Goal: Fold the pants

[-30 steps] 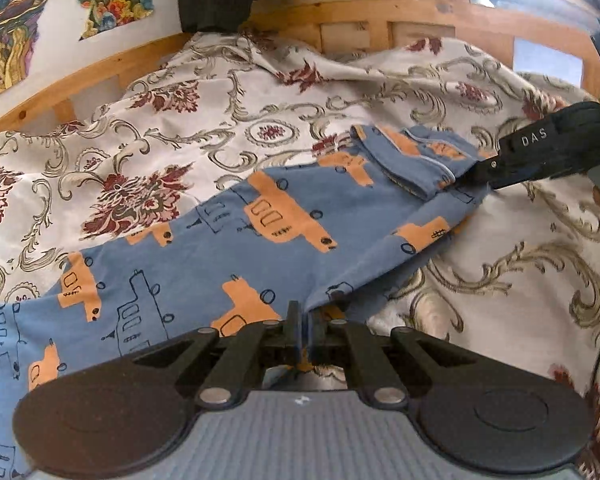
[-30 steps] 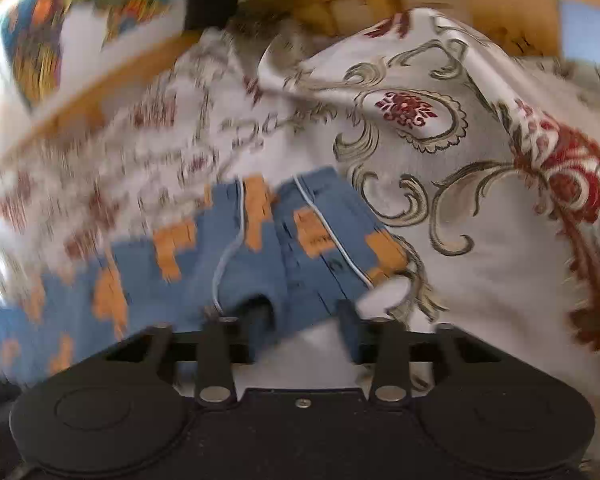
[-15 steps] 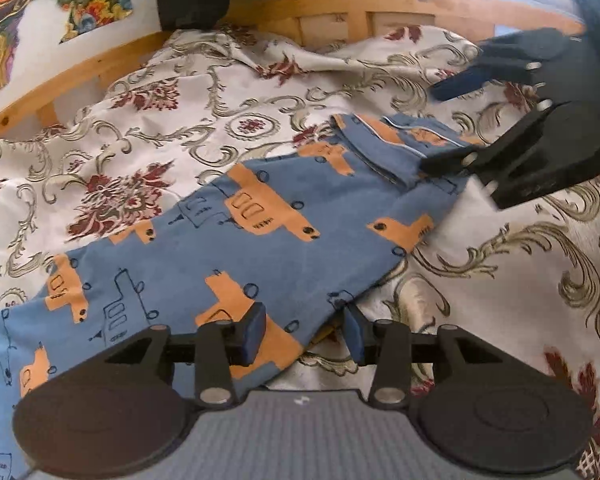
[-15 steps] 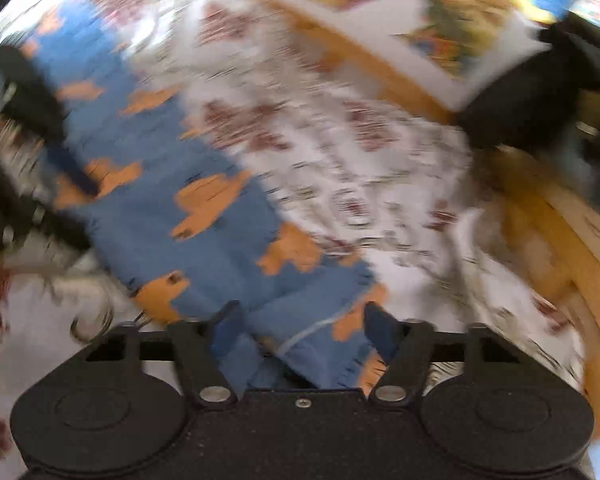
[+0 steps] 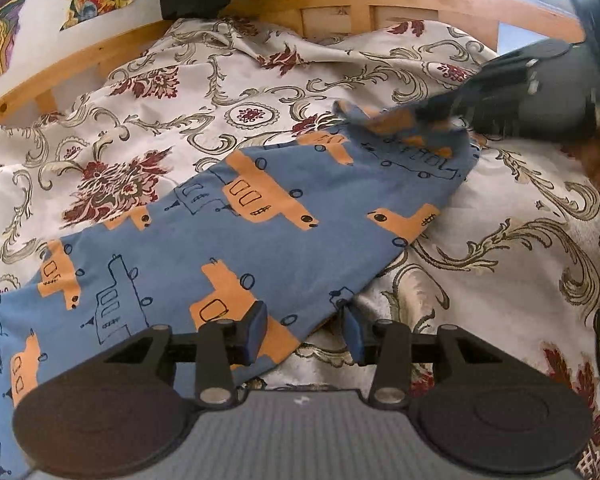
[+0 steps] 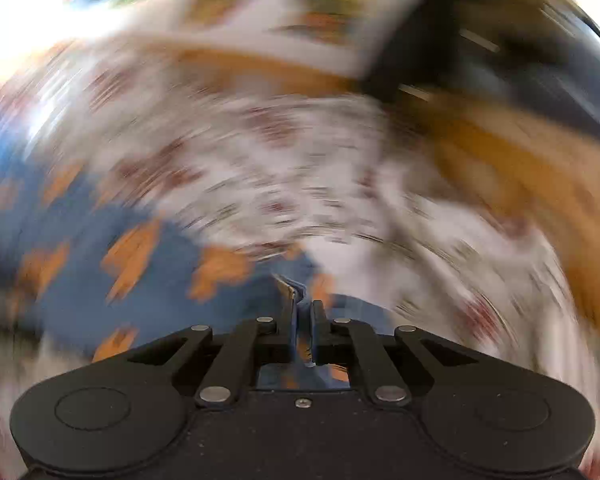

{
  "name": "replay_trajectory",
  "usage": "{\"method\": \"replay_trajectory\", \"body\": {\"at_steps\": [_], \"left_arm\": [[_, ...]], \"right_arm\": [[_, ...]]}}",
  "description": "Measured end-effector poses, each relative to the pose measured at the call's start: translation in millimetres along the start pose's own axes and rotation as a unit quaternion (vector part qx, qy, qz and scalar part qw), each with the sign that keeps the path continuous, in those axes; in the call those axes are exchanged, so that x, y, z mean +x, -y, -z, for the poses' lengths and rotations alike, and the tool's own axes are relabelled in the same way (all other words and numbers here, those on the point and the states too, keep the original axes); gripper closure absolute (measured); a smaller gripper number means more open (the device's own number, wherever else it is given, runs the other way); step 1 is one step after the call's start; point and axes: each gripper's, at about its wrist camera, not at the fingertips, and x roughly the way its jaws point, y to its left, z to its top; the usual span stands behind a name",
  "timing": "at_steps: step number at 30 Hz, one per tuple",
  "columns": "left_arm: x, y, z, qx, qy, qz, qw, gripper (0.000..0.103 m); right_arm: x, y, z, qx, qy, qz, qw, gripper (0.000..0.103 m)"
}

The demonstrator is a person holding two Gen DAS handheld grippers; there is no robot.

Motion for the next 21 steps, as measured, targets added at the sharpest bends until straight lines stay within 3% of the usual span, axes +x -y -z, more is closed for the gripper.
{"method": "replay_trajectory", "body": {"at_steps": [2,4,10,13,16,17,18,21], "left_arm": [[-0.1,-0.8,-0.6,-0.007,0.0,0.001,1.0,0.056],[0.1,-1.2,-1.0,-0.01,-0.001,0.003,0.9999,0.056],[-0.2,0.5,-0.9,-0.006,-0.004,-0.002,1.0,0.055],[-1.5,-1.7,-0.5,-0.01,-0.005,0.0,0.9999,0.051],[-11.3,-13.3,2.6,-0.037,0.004,0.019,0.9991,0.043],[-15.9,-20.5,4.8,-0.055,0.008,0.024,0.9982,0.04],[-20.4,-29.0,7.1,-0.075,0.012,0.025,0.9968,0.038],[-33.3,-60.6,15.9,-0.139,0.028,-0.008,0.9899,0.031]], "right_arm": [[-1.1,29.8,0.8,0.103,-0.007,0.031,0.994,0.097],[0.5,50.1,5.7,0.155,-0.023,0.054,0.986,0.097],[9.4,60.3,27.1,0.193,-0.095,0.061,0.975,0.095],[13.4,58.8,33.1,0.181,-0.111,0.092,0.973,0.067],[3.5,51.9,29.5,0.132,-0.066,0.105,0.983,0.052],[-0.8,45.7,26.9,0.109,-0.041,0.101,0.988,0.042],[-4.2,38.9,23.6,0.091,-0.015,0.086,0.992,0.031],[-4.2,13.7,16.4,0.044,0.027,0.002,0.999,0.022]]}}
